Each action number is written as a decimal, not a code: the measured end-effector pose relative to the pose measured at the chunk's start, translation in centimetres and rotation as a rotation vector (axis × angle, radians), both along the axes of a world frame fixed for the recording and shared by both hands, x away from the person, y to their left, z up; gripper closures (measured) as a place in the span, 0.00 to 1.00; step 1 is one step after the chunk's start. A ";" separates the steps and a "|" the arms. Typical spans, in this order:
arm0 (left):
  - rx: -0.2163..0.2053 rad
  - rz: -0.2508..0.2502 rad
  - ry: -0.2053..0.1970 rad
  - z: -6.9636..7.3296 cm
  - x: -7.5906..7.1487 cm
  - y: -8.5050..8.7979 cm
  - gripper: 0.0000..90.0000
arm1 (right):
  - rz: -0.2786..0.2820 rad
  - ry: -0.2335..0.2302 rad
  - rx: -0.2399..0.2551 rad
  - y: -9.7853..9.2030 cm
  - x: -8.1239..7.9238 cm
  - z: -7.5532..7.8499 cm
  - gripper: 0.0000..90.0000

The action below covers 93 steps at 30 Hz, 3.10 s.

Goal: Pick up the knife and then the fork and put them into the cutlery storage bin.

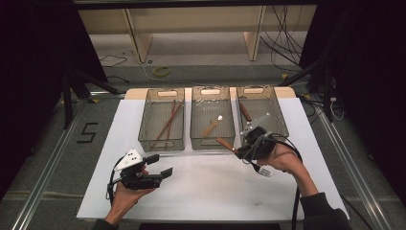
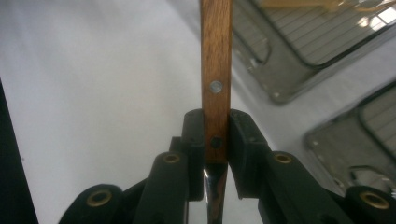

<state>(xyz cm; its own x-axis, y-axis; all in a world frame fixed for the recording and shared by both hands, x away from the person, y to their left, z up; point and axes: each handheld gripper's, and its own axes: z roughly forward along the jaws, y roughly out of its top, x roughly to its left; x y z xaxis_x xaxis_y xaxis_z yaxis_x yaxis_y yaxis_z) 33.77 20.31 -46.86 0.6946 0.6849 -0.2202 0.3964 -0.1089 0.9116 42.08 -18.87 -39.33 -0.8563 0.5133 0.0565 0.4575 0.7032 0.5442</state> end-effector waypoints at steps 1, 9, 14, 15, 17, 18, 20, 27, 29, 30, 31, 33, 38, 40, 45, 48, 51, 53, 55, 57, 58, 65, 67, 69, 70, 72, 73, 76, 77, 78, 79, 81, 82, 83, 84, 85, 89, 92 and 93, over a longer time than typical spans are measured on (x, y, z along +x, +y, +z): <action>0.000 0.001 0.000 0.0 0.0 0.0 0.22 | -0.016 -0.008 0.010 -0.2 0.2 0.3 0.86; -0.003 0.001 -0.001 0.0 0.0 0.1 0.22 | -0.113 -0.051 0.100 -1.4 2.5 2.2 0.86; -0.003 -0.001 -0.005 0.0 0.0 0.1 0.22 | -0.158 -0.071 0.131 -2.1 3.9 3.2 0.86; -0.003 -0.002 -0.004 0.0 0.0 0.1 0.22 | -0.170 -0.076 0.142 -2.2 4.2 3.3 0.86; -0.005 -0.001 -0.005 0.0 0.0 0.0 0.22 | -0.183 -0.080 0.154 -2.4 4.7 3.6 0.86; -0.005 0.000 -0.005 0.0 0.0 0.0 0.22 | -0.190 -0.084 0.155 -2.4 5.0 3.7 0.86; -0.005 0.000 -0.005 0.0 0.0 0.0 0.22 | -0.207 -0.081 0.154 -2.5 5.6 3.9 0.86; -0.007 -0.001 -0.006 0.0 0.0 0.1 0.22 | -0.261 -0.077 0.182 -3.2 7.4 4.6 0.86; -0.006 0.000 -0.006 0.0 0.0 0.1 0.22 | -0.279 -0.073 0.191 -3.5 7.9 4.6 0.86; -0.011 0.002 -0.005 0.0 0.0 0.1 0.22 | -0.285 -0.068 0.197 -3.6 8.1 4.6 0.86; -0.011 0.003 -0.005 0.0 0.0 0.1 0.22 | -0.294 -0.064 0.205 -3.8 8.3 4.6 0.86; -0.009 0.003 -0.005 0.0 0.0 0.1 0.22 | -0.310 -0.061 0.212 -4.2 8.6 4.5 0.86; -0.009 0.003 -0.005 0.0 0.0 0.1 0.22 | -0.345 -0.053 0.227 -5.0 9.4 4.4 0.86; -0.010 0.004 -0.005 0.0 0.0 0.1 0.23 | -0.357 -0.054 0.231 -5.3 9.6 4.4 0.86; -0.008 0.003 -0.006 0.0 0.0 0.1 0.22 | -0.379 -0.055 0.236 -5.6 10.1 4.5 0.86; -0.011 0.004 -0.008 0.0 0.0 0.1 0.22 | -0.393 -0.056 0.239 -5.7 10.4 4.6 0.86; -0.011 0.005 -0.009 0.0 0.0 0.2 0.22 | -0.412 -0.059 0.238 -5.8 10.7 4.6 0.86; -0.010 0.005 -0.008 0.0 0.0 0.2 0.22 | -0.418 -0.061 0.237 -5.9 11.0 4.5 0.86; -0.011 0.004 -0.008 0.0 0.0 0.1 0.22 | -0.434 -0.063 0.236 -5.9 11.3 4.5 0.86; -0.010 0.004 -0.007 0.0 0.1 0.2 0.22 | -0.445 -0.062 0.238 -6.0 11.6 4.5 0.86; -0.011 0.005 -0.008 0.0 0.1 0.2 0.22 | -0.450 -0.063 0.238 -6.1 11.7 4.4 0.86; -0.012 0.005 -0.008 0.0 0.1 0.2 0.22 | -0.492 -0.069 0.228 -6.2 12.6 4.2 0.86; -0.013 0.005 -0.008 0.0 0.1 0.2 0.22 | -0.499 -0.069 0.228 -6.2 12.7 4.2 0.86; -0.011 0.006 -0.008 0.0 0.1 0.2 0.22 | -0.506 -0.067 0.230 -6.2 13.0 4.1 0.86; -0.011 0.006 -0.009 0.0 0.1 0.2 0.22 | -0.510 -0.068 0.229 -6.2 13.0 4.0 0.86; -0.011 0.006 -0.009 0.0 0.1 0.2 0.22 | -0.517 -0.065 0.227 -6.3 13.2 3.8 0.86; -0.012 0.005 -0.008 0.0 0.1 0.2 0.22 | -0.523 -0.067 0.223 -6.3 13.3 3.8 0.86; -0.013 0.005 -0.008 0.0 0.1 0.2 0.22 | -0.536 -0.071 0.218 -6.3 13.5 3.5 0.86; -0.012 0.005 -0.009 0.0 0.1 0.2 0.22 | -0.538 -0.069 0.219 -6.3 13.6 3.5 0.86; -0.013 0.005 -0.007 0.0 0.1 0.2 0.22 | -0.540 -0.070 0.214 -6.3 13.6 3.4 0.86; -0.012 0.005 -0.008 0.0 0.1 0.2 0.22 | -0.545 -0.072 0.213 -6.3 13.7 3.3 0.86; -0.014 0.005 -0.008 0.0 0.1 0.2 0.22 | -0.549 -0.070 0.212 -6.3 13.8 3.2 0.86; -0.013 0.005 -0.009 0.0 0.1 0.2 0.22 | -0.551 -0.071 0.212 -6.3 13.9 3.1 0.86; -0.014 0.006 -0.008 0.0 0.0 0.2 0.22 | -0.553 -0.069 0.213 -6.3 14.0 3.0 0.86; -0.012 0.005 -0.009 0.0 0.1 0.2 0.22 | -0.554 -0.068 0.215 -6.3 14.0 2.9 0.86; -0.013 0.005 -0.008 0.0 0.1 0.2 0.22 | -0.558 -0.069 0.217 -6.2 14.0 2.8 0.86; -0.014 0.007 -0.008 0.0 0.0 0.2 0.22 | -0.564 -0.069 0.212 -6.1 14.1 2.5 0.86; -0.014 0.006 -0.009 0.0 0.0 0.2 0.22 | -0.567 -0.069 0.212 -6.1 14.2 2.2 0.86; -0.014 0.007 -0.008 0.0 0.0 0.2 0.22 | -0.568 -0.068 0.212 -6.1 14.2 2.1 0.86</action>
